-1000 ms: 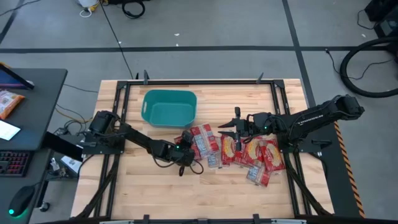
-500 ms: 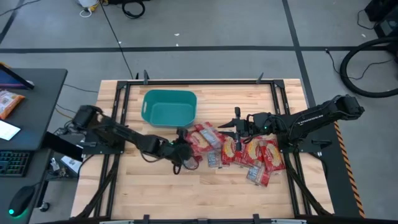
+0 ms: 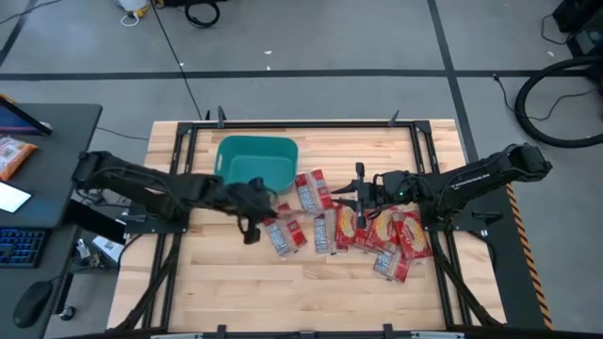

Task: Sort popcorn bags into baskets
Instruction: Put the red popcorn pack into the green bin

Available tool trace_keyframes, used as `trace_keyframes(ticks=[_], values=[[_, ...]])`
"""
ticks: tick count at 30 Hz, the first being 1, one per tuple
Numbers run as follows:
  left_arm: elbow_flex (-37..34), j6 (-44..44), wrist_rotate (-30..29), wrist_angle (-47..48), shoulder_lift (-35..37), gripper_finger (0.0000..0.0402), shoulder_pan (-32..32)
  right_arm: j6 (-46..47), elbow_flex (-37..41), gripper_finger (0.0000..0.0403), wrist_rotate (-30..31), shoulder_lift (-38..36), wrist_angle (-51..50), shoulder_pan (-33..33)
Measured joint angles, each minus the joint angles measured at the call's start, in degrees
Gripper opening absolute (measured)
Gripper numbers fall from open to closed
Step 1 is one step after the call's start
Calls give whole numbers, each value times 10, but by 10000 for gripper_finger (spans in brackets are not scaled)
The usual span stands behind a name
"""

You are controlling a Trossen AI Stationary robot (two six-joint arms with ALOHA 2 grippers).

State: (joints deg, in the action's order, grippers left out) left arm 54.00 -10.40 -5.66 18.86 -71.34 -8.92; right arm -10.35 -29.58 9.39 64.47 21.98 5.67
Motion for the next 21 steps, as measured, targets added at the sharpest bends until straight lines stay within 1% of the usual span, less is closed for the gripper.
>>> trace_keyframes(ticks=[2, 4, 7, 9, 11, 14, 16, 18, 21], values=[[0, -19, 14, -4, 25, 9, 14, 0, 0, 95, 0, 0, 0, 0], [0, -38, 11, -11, 48, 9, 28, -2, 0, 95, 5, 0, 2, 0], [0, -62, -29, -9, 82, 9, 40, -15, 0, 95, 14, 0, 24, 0], [0, -73, -67, 1, 100, 9, 40, -24, 0, 95, 15, 0, 39, -1], [0, -86, -118, 32, 116, 9, 40, -33, 0, 95, 15, 0, 45, -1], [1, -117, -218, 118, 126, 9, 40, -46, 0, 95, 15, 0, 51, -3], [1, -144, -274, 179, 123, 9, 40, -57, 0, 95, 15, 0, 58, -7], [1, -168, -320, 221, 111, 9, 40, -71, 0, 95, 15, 0, 68, -13], [0, -192, -365, 238, 87, 9, 40, -80, 0, 95, 10, 0, 85, -25]])
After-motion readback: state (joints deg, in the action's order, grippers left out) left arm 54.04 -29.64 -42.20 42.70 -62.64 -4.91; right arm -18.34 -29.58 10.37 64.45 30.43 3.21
